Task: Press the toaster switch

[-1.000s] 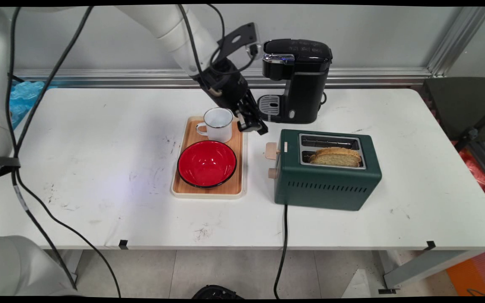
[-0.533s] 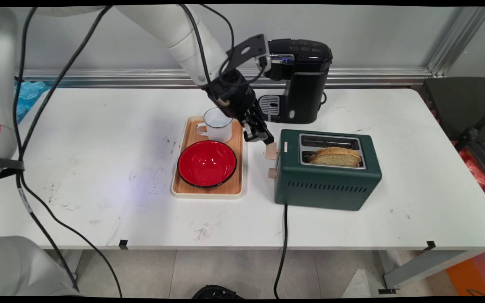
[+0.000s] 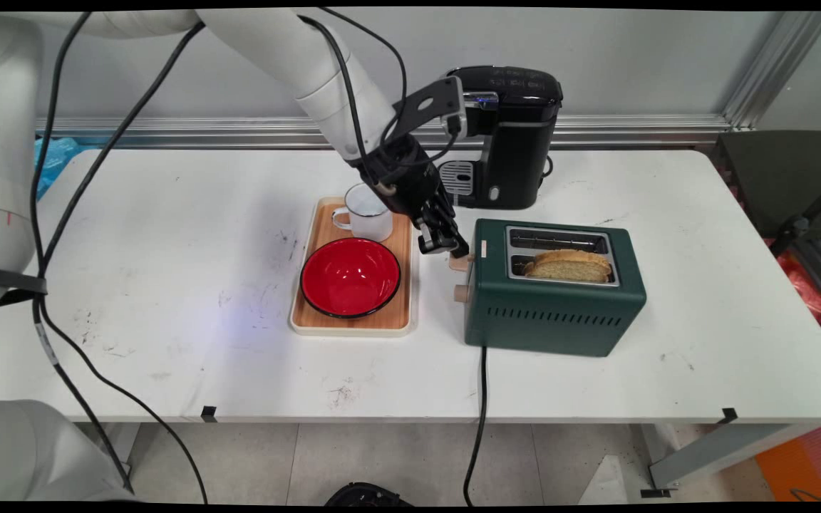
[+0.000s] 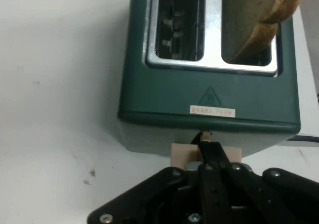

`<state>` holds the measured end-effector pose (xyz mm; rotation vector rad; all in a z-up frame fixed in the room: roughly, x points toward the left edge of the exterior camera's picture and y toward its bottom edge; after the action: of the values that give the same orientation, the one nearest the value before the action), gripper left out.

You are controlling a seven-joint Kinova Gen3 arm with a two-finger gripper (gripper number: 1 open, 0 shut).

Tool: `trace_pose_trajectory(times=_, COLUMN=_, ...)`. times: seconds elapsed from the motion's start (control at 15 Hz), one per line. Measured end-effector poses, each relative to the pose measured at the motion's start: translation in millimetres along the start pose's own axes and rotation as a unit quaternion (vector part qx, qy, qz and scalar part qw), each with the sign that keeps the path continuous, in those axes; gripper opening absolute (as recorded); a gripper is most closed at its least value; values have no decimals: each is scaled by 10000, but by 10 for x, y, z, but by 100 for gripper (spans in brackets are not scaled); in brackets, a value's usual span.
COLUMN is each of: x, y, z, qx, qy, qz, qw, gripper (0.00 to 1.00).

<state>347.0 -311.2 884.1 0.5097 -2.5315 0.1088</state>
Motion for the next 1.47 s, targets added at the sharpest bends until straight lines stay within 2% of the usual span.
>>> trace_pose_trajectory(times=1.47, x=-203, y=-53, z=392, qx=-32, qy=-56, qz=58, qw=10000, gripper=0)
